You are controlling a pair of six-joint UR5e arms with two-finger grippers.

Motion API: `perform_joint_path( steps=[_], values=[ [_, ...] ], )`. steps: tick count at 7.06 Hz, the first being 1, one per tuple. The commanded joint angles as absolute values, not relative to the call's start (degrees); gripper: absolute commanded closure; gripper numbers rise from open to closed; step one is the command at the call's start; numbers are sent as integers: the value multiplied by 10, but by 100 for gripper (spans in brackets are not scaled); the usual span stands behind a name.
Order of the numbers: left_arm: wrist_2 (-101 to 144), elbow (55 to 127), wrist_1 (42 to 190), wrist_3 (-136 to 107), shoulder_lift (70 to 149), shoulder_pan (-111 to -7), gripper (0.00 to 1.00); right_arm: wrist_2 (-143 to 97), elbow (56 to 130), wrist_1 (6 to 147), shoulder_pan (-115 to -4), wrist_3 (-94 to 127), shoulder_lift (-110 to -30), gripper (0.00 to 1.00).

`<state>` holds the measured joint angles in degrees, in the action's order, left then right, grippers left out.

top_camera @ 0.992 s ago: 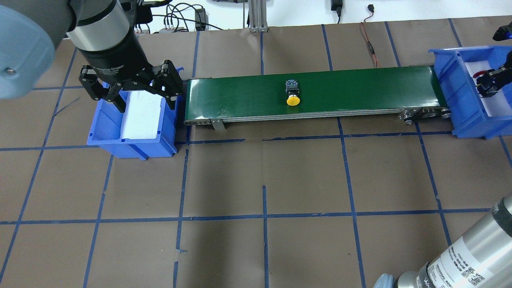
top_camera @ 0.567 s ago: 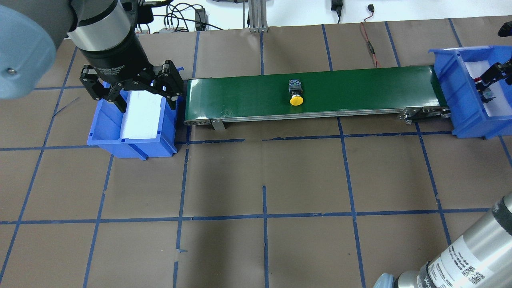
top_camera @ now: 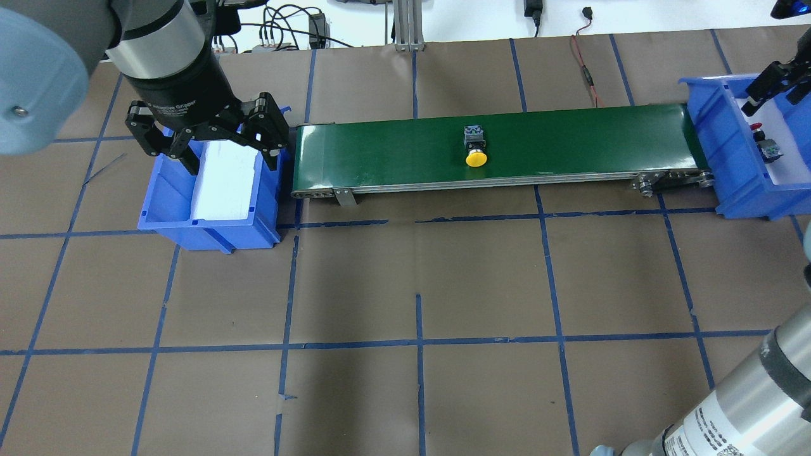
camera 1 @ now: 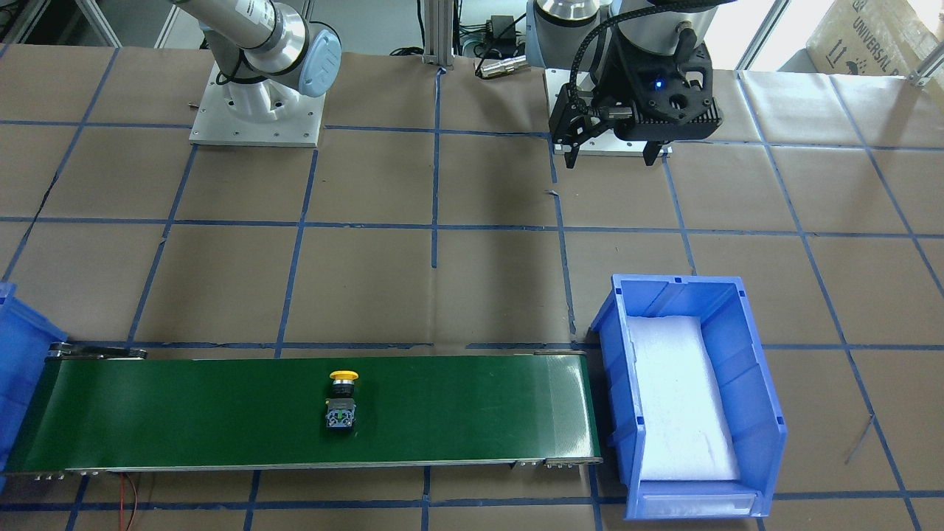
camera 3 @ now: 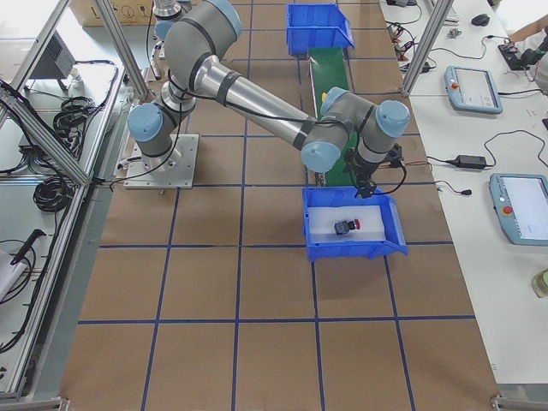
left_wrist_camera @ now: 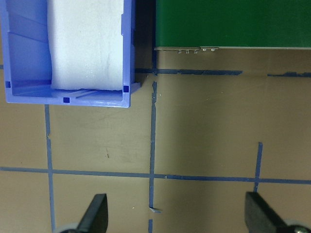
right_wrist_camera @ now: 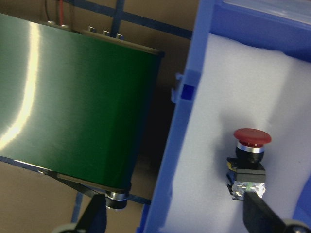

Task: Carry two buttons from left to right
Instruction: 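Move the right gripper back over the yellow button on the belt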

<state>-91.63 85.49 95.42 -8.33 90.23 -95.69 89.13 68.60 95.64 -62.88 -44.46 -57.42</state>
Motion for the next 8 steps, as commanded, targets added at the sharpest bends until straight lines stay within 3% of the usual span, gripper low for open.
perform_joint_path(
  steps=[1,6,8],
  values=[
    [-900,841,944,-83,925,-956,0,886,700,945,-719,-359,-581,0],
    [-903,852,944,-82,908,-957,0,882,714,962,-868,-159,-577,0],
    [-902,851,944,-82,908,-956,0,885,735,1049,-893,-126,-558,0]
  ],
)
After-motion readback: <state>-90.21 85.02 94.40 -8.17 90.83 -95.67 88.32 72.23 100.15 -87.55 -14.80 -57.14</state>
